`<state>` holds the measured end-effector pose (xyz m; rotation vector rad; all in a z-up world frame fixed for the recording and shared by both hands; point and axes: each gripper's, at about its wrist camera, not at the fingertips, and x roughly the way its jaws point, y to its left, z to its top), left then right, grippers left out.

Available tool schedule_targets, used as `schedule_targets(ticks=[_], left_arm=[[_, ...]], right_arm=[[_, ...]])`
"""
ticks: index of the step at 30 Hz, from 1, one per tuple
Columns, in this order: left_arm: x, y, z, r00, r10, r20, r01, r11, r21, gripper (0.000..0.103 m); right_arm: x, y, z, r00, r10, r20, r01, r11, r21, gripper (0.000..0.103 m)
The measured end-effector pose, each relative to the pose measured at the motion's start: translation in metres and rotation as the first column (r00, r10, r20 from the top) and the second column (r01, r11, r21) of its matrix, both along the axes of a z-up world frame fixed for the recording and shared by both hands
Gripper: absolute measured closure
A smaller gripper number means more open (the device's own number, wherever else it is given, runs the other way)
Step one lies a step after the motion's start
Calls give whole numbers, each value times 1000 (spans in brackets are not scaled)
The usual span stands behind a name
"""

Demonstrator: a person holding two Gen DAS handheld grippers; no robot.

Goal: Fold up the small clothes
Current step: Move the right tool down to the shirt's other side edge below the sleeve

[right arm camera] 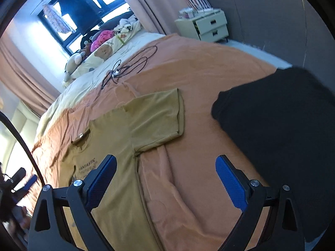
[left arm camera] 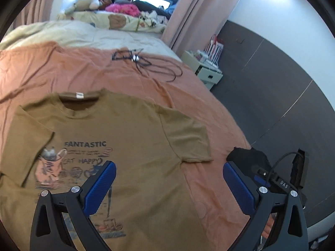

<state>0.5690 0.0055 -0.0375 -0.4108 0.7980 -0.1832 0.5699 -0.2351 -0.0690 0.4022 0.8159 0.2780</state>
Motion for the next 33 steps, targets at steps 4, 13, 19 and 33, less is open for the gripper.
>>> schedule_targets(ticks=[4, 13, 19, 33], left_arm=[[21, -4, -19, 999, -35, -5, 35, 999, -30, 8], [70, -13, -68, 992, -68, -104, 64, 997, -45, 56], [92, -17, -89, 987, -74, -141, 67, 996, -58, 66], [138, -47, -142, 964, -115, -238, 86, 988, -128, 92]], right_arm=[[25, -1, -21, 999, 3, -43, 0, 997, 73, 8], [74, -5, -66, 992, 9, -130, 17, 981, 192, 33], [99, -17, -85, 980, -16, -197, 60, 974, 218, 49], [126, -18, -86, 982, -29, -187, 63, 983, 175, 98]])
